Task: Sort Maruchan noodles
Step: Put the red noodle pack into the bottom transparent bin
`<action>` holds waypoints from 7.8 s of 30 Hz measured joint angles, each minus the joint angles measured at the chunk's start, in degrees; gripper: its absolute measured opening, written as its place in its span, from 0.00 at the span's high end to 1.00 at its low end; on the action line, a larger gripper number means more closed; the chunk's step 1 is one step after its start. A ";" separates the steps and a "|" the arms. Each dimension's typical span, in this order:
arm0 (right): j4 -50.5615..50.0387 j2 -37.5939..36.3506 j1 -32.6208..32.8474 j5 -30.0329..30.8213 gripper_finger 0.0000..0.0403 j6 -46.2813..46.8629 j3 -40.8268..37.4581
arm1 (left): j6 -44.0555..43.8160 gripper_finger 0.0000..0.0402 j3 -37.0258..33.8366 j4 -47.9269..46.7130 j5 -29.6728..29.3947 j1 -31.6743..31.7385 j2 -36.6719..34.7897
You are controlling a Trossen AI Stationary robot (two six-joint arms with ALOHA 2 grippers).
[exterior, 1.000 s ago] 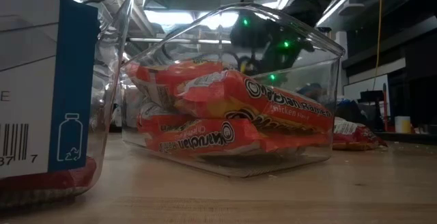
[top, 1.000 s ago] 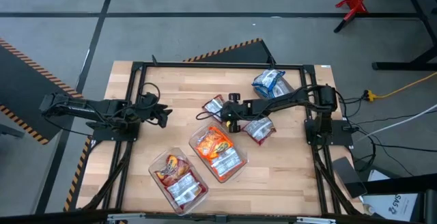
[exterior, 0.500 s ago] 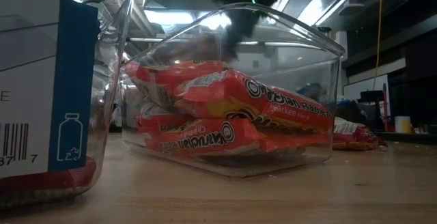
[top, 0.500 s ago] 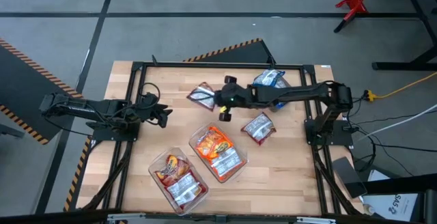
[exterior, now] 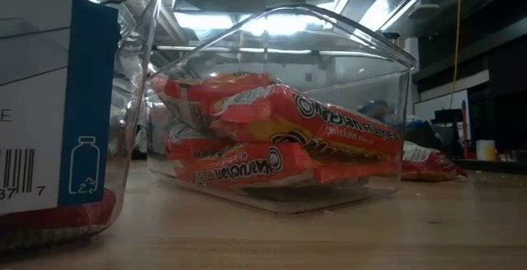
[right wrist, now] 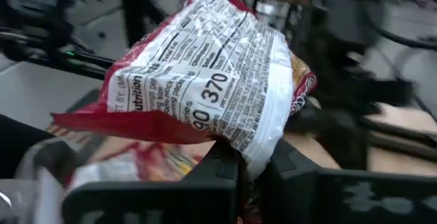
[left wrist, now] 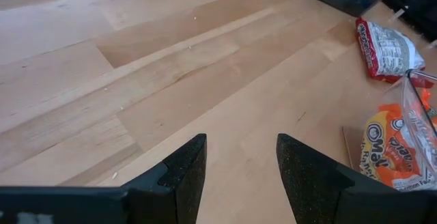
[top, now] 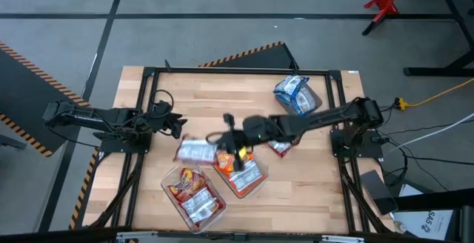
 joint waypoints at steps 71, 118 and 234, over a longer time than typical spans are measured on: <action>29.21 22.25 12.18 -6.72 0.84 73.53 0.00 | -5.70 0.57 0.00 0.39 8.98 -0.01 0.02; -17.32 19.02 19.20 7.21 0.32 -0.86 24.63 | -11.14 0.57 0.00 17.36 18.82 -0.02 0.01; 2.88 35.69 23.67 28.80 0.35 6.93 24.57 | -16.01 0.57 0.00 38.94 7.26 -0.52 -0.01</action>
